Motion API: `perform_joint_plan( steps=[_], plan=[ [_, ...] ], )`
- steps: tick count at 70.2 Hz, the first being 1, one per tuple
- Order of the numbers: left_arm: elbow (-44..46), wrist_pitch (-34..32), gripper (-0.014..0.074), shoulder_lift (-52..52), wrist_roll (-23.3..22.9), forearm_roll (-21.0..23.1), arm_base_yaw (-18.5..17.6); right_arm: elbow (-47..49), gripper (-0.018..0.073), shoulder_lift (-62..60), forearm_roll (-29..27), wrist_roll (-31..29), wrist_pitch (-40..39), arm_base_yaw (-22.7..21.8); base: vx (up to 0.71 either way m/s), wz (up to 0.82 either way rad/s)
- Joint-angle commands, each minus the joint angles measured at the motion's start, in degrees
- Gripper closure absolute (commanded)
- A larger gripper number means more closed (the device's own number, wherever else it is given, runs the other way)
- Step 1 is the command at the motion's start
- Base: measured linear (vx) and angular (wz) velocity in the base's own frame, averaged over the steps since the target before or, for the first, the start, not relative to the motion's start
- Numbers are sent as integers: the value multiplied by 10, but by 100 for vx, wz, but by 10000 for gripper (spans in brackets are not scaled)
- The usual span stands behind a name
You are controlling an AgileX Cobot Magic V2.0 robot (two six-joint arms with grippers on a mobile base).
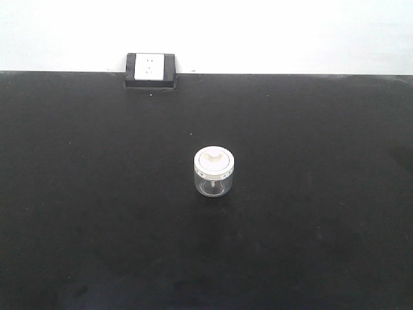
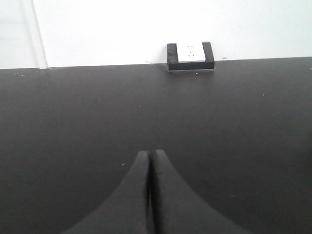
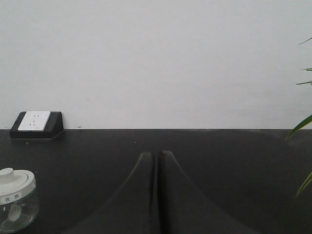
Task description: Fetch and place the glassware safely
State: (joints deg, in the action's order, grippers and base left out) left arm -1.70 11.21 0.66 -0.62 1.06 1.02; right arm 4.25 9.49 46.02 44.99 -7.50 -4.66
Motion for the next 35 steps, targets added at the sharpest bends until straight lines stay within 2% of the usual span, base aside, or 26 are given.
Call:
perform_joint_plan(
  steps=[1, 35],
  plan=[
    [-15, -39, 603, 7, -5, 6, -4, 17, 563, 6, -3, -2, -26, -3, 0, 0],
    [-15, -39, 603, 7, -5, 6, -4, 17, 563, 6, -3, -2, -27, -3, 0, 0]
  ],
)
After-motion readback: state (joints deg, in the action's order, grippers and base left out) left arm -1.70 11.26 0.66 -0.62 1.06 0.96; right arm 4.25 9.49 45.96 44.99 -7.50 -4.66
